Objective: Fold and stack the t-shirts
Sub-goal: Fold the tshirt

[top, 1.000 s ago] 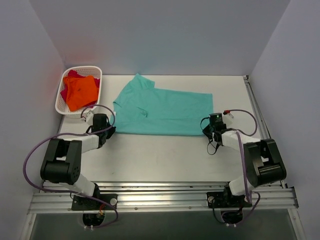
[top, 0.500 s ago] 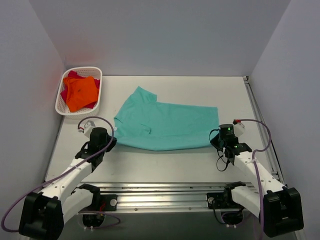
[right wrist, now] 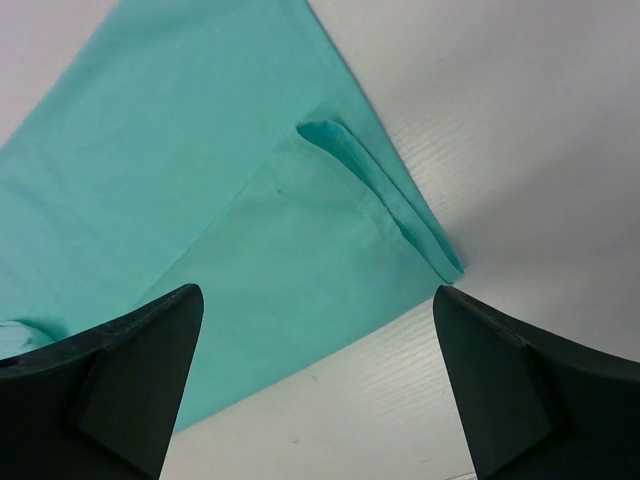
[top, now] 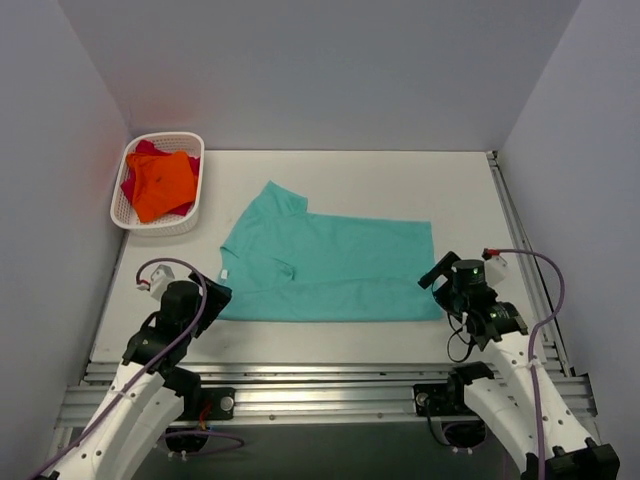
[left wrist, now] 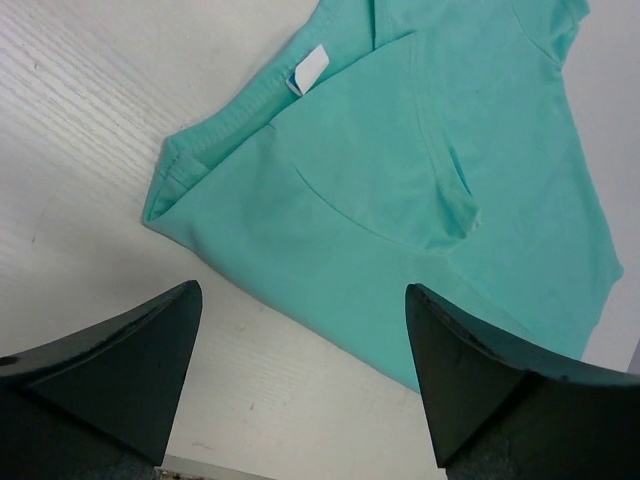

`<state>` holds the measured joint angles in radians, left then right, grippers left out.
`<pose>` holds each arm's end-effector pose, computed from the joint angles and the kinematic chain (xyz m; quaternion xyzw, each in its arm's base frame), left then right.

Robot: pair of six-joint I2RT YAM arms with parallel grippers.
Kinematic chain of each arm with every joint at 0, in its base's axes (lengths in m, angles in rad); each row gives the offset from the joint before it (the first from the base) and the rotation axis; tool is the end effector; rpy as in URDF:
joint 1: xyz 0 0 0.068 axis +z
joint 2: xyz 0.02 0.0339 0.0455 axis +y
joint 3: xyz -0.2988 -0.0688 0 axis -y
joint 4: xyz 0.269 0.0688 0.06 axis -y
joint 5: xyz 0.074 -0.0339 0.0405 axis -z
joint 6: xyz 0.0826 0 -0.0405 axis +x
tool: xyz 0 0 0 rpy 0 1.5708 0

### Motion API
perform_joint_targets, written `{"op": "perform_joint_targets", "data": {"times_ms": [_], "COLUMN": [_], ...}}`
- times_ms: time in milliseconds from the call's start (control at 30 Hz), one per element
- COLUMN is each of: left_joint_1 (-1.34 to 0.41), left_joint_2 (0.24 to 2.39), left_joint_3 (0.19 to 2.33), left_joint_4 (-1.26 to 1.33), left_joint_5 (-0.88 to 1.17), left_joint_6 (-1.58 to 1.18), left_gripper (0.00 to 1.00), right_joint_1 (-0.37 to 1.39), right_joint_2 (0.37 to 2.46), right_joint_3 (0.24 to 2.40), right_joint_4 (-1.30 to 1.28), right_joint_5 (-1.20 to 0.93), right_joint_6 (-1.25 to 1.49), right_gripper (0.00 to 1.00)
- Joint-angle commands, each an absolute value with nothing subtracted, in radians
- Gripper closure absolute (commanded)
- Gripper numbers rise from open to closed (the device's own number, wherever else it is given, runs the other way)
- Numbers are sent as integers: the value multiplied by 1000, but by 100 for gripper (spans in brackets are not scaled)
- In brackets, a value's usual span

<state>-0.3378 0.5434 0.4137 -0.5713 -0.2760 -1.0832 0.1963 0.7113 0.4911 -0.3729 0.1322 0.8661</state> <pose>0.1547 -0.0305 0.1937 -0.3811 0.8155 -0.1776 0.3977 0.1968 0.0280 0.2212 0.3188 0.8218 0.1871 0.4336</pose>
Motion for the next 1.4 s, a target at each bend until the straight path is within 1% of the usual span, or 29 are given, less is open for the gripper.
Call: {"op": "perform_joint_targets", "data": {"times_ms": [0, 67, 100, 167, 200, 233, 267, 300, 333, 367, 400, 433, 467, 500, 567, 600, 633, 667, 700, 733, 767, 800, 833, 867, 900, 933, 1033, 1133, 1367], "left_joint_1": [-344, -342, -342, -341, -339, -337, -333, -328, -307, -293, -270, -223, -201, -177, -117, -104, -94, -80, -75, -69, -63, -61, -60, -63, -66, -64, -61, -69, -95], "left_joint_2": [492, 492, 517, 567, 601, 692, 751, 812, 953, 1035, 1114, 1276, 1363, 1526, 1685, 1760, 1895, 1961, 2024, 2149, 2214, 2338, 2397, 2454, 2550, 2589, 2713, 2743, 2614], "left_joint_3": [532, 598, 610, 640, 646, 669, 692, 719, 748, 821, 872, 924, 1027, 1089, 1220, 1368, 1438, 1507, 1664, 1740, 1820, 1906, 2080, 2165, 2242, 2360, 2508, 2505, 2266], "left_joint_4": [-701, -683, -611, -504, -368, -298, -238, -124, -59, -10, 80, 109, 135, 162, 167, 135, 121, 111, 60, 36, 11, -86, -133, -223, -257, -290, -365, -364, -289], "left_joint_5": [-284, -319, -330, -348, -348, -347, -342, -330, -313, -289, -205, -157, -111, -13, 110, 151, 214, 239, 265, 322, 348, 369, 403, 410, 405, 397, 416, 448, 439], "left_joint_6": [-1052, -1020, -1006, -945, -919, -866, -839, -804, -717, -678, -637, -577, -557, -542, -502, -489, -471, -462, -454, -445, -442, -440, -430, -422, -422, -428, -460, -469, -460], "left_gripper": [8, 6, 4, 3, 3, 4, 6, 6, 6, 6, 6, 6, 5, 4, 3, 2, 1, 1, 1, 1, 1, 1, 1, 1, 1, 1, 1, 1, 1], "right_joint_1": [198, 196, 196, 198, 196, 196, 198, 199, 199, 199, 199, 198, 198, 198, 196, 196, 196, 195, 196, 195, 195, 196, 196, 196, 196, 196, 193, 192, 190], "right_joint_2": [652, 647, 653, 681, 739, 779, 866, 908, 949, 984, 1035, 1052, 1066, 1071, 1071, 1071, 1072, 1078, 1081, 1086, 1097, 1104, 1111, 1127, 1134, 1141, 1163, 1175, 1218], "right_joint_3": [623, 673, 678, 680, 683, 689, 701, 724, 735, 744, 753, 753, 750, 746, 735, 735, 736, 741, 742, 744, 745, 746, 747, 752, 753, 756, 759, 755, 750], "right_joint_4": [-463, -434, -364, -277, -231, -153, -125, -71, -48, -29, -9, 0, 30, 53, 66, 72, 74, 74, 83, 86, 89, 101, 104, 106, 113, 117, 124, 132, 153], "right_joint_5": [228, 253, 250, 218, 203, 187, 148, 123, 97, 59, 48, 40, 32, 26, 31, 40, 44, 51, 55, 54, 54, 55, 52, 49, 49, 49, 48, 51, 54], "right_joint_6": [864, 854, 851, 841, 838, 833, 824, 807, 795, 781, 767, 762, 759, 753, 746, 739, 730, 726, 721, 719, 715, 713, 712, 709, 707, 706, 698, 695, 693], "right_gripper": [4, 4, 5, 5, 4, 5, 5, 5, 5, 5, 5, 5, 5, 5, 5, 4, 4, 4, 4, 4, 4, 4, 4, 4, 4, 4, 5, 5, 4]}}
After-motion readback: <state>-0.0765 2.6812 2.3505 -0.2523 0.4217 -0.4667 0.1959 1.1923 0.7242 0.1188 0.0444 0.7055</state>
